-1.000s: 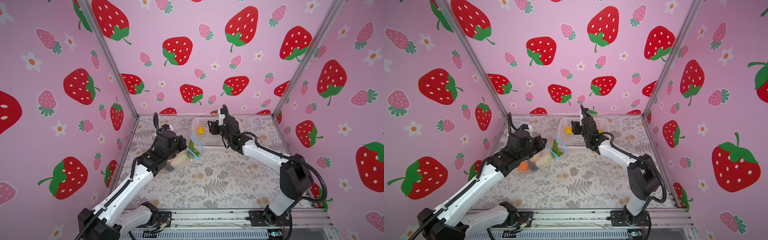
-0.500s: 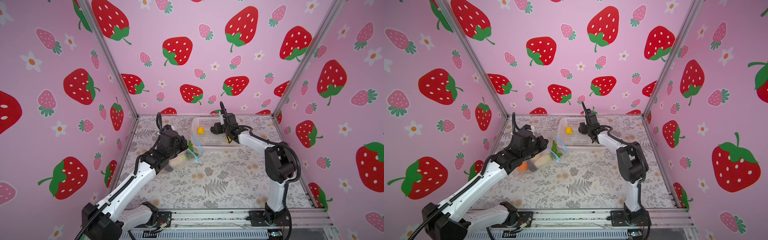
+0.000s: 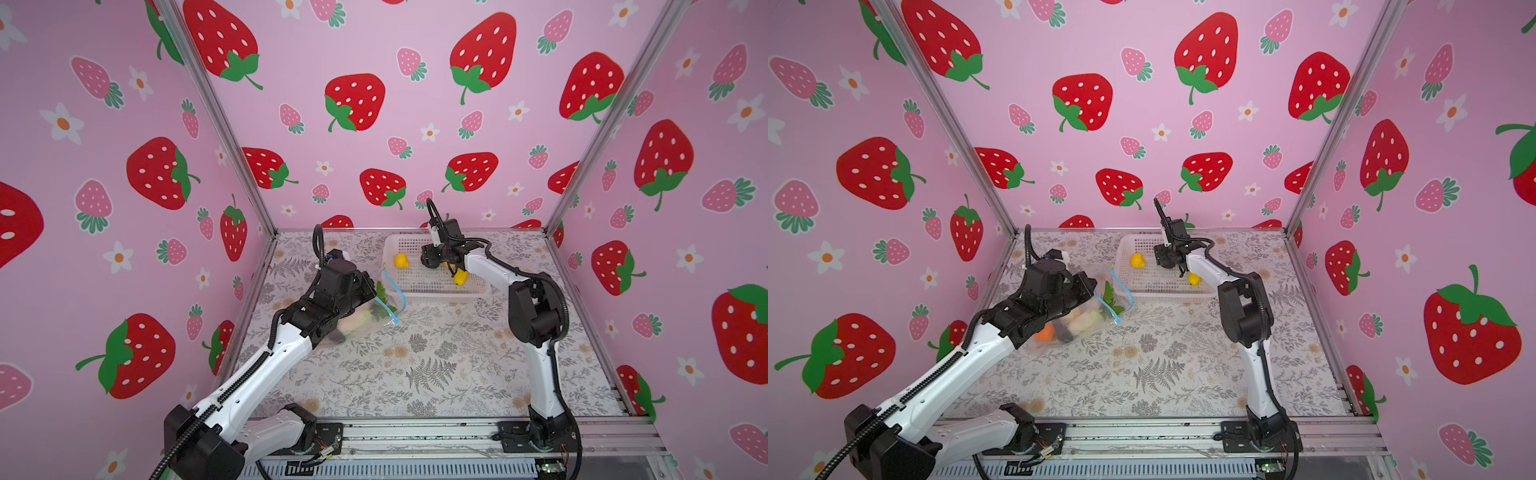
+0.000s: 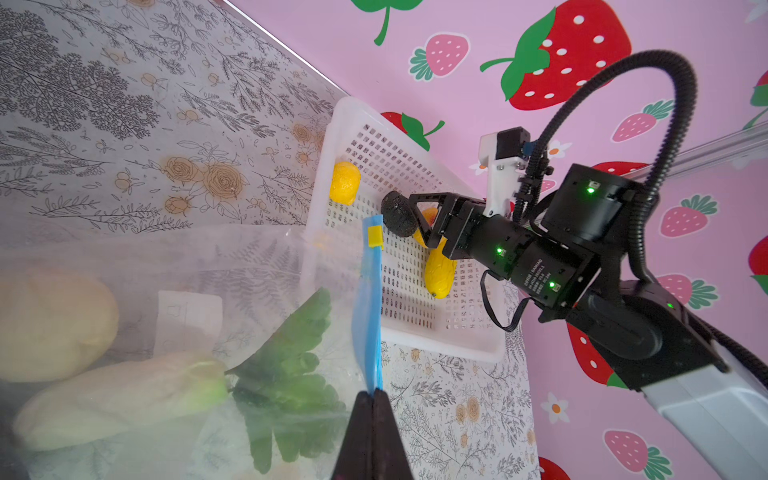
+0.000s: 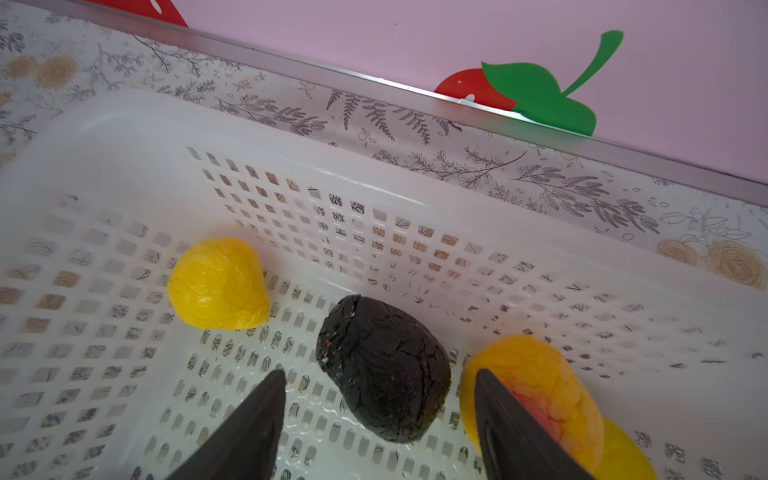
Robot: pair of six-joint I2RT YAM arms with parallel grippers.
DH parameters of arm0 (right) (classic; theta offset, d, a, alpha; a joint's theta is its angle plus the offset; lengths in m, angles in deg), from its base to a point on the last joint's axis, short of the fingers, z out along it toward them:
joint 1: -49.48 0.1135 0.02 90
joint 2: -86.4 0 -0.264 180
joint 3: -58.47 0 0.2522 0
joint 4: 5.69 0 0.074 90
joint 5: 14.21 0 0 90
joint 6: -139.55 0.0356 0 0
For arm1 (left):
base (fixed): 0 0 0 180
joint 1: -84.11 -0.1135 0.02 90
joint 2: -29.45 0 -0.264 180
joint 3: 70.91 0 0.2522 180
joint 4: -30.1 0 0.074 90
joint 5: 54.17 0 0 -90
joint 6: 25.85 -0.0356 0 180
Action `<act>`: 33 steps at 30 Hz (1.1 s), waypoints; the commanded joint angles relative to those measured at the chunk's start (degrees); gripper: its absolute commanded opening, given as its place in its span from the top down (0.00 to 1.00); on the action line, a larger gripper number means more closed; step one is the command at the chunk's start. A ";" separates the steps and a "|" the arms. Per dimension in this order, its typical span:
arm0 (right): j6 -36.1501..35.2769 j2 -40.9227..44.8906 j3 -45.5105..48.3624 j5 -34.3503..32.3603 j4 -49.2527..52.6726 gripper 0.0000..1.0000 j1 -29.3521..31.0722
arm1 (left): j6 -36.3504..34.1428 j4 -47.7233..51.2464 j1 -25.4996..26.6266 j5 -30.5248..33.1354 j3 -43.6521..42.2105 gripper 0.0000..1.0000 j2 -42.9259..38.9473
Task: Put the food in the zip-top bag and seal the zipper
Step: 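Move the right gripper back over the basket toward the dark eggplant, then lower the right gripper onto the dark eggplant in the basket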
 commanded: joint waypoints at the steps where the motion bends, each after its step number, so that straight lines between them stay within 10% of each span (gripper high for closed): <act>1: -2.50 -2.07 -3.34 1.71 5.75 0.26 -0.14 | -0.83 -0.22 -0.29 0.15 1.99 1.00 0.20; 33: -1.74 -7.09 -9.36 2.43 8.76 0.32 -0.14 | -0.80 -0.36 -0.48 -0.37 2.09 1.00 0.73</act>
